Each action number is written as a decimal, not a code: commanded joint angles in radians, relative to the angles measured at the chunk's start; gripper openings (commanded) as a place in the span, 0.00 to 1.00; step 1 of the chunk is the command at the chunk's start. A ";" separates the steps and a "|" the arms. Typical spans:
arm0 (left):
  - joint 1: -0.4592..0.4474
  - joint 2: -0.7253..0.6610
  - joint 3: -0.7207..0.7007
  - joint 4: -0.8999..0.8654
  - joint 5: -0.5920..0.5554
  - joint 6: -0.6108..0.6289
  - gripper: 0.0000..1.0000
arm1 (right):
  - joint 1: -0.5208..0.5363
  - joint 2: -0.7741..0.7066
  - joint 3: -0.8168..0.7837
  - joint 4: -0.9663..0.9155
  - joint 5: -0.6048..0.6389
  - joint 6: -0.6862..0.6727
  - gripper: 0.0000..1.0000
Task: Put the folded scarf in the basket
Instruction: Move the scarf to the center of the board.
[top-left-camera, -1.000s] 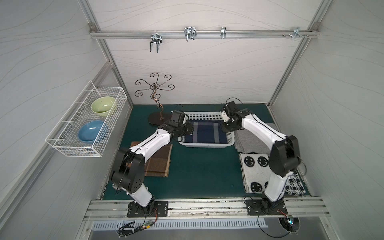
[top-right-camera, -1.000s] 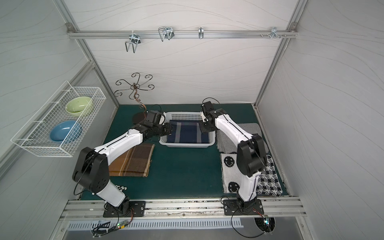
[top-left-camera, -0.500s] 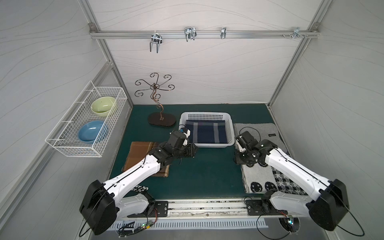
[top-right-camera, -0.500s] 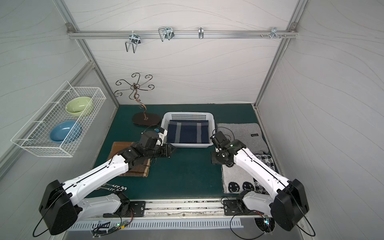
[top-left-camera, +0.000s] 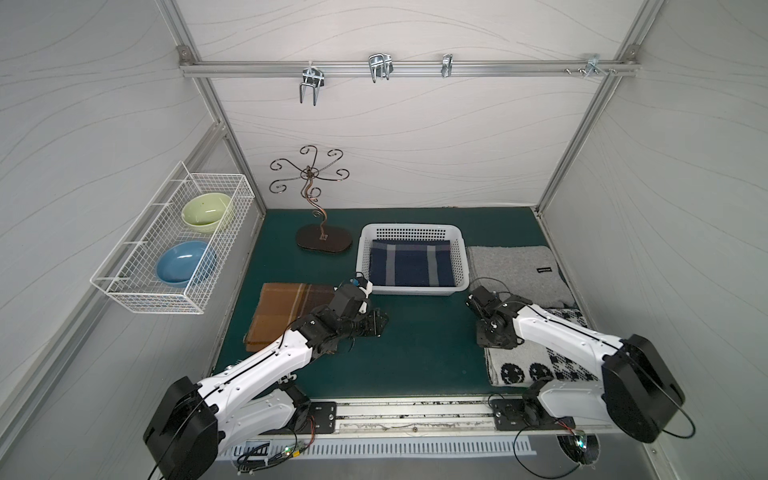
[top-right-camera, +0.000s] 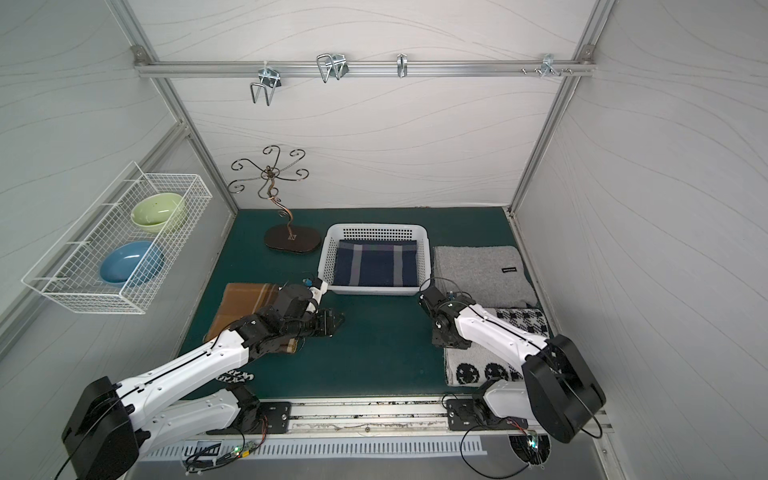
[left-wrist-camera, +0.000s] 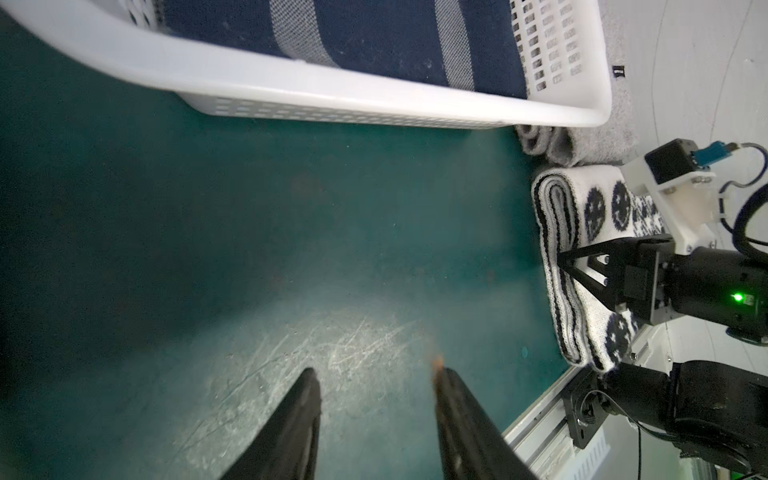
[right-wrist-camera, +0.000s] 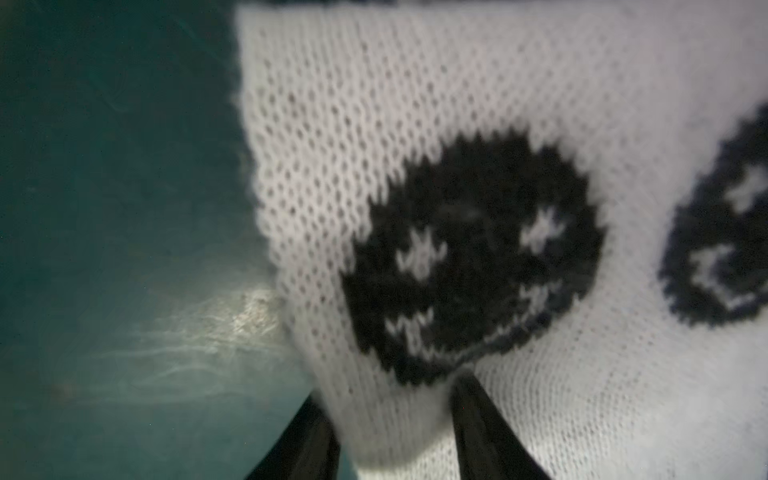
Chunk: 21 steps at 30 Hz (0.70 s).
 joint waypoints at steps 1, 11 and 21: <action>-0.003 0.000 -0.010 0.071 0.000 -0.012 0.48 | 0.032 0.046 -0.010 0.068 -0.014 0.021 0.37; -0.005 -0.035 -0.099 0.115 0.016 -0.061 0.48 | 0.216 0.144 0.080 0.094 -0.103 0.087 0.21; -0.007 -0.044 -0.147 0.136 0.013 -0.103 0.48 | 0.414 0.355 0.338 0.148 -0.180 0.122 0.24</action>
